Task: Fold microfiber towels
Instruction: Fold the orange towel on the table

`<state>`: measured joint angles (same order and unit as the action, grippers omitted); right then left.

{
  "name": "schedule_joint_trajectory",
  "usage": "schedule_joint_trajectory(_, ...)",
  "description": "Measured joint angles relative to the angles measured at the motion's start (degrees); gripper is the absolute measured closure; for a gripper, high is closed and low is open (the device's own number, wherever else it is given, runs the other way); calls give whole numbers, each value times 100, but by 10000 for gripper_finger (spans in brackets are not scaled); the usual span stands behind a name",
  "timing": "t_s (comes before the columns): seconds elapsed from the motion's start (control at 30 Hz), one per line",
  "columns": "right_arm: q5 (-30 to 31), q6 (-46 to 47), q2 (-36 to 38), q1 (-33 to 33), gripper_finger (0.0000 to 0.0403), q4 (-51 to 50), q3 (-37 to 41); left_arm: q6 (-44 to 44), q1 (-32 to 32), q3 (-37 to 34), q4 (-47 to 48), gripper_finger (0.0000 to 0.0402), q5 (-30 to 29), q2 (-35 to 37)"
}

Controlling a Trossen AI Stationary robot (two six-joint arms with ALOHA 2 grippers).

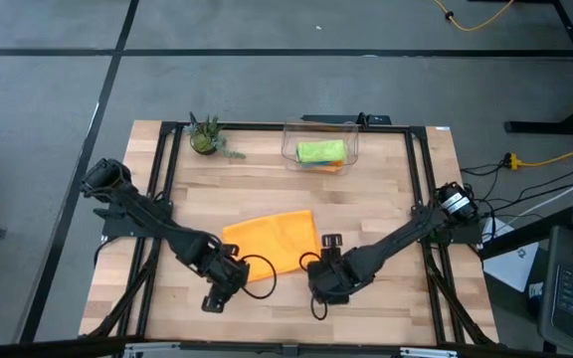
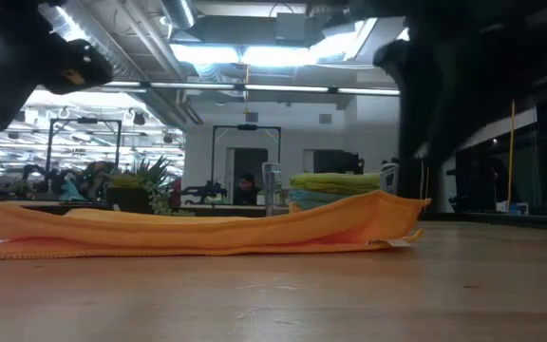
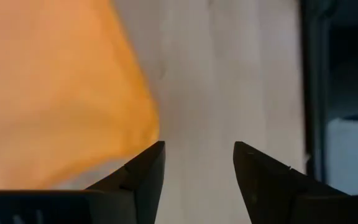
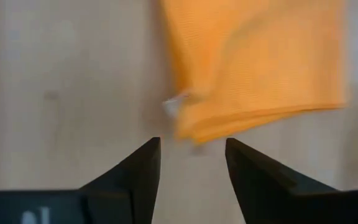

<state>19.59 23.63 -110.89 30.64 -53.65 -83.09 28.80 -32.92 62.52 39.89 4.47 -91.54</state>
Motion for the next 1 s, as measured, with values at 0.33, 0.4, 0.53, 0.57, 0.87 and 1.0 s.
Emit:
schedule_joint_trajectory(0.33, 2085, -216, 53, -564, 236, -237, 16, -697, 533, 24, 1267, 222, -414, 483)
schedule_joint_trajectory(0.4, 2181, -23, 53, -803, 236, -289, 18, -885, 689, 26, 1598, 223, -643, 538)
schedule_joint_trajectory(0.53, 1180, -10, 51, -1338, 237, 51, 22, -1251, 1033, -20, 1814, 223, -823, 555)
schedule_joint_trajectory(0.57, 860, 15, 37, -1453, 237, 278, 23, -1290, 1108, -85, 1698, 223, -808, 557)
schedule_joint_trajectory(0.87, 986, -626, 5, -1318, 237, 2570, 402, -1441, 1128, -327, 2308, 223, -694, 564)
schedule_joint_trajectory(1.0, 1061, -560, -1, -1130, 237, 4410, 1207, -1324, 1025, -310, 2786, 223, -734, 828)
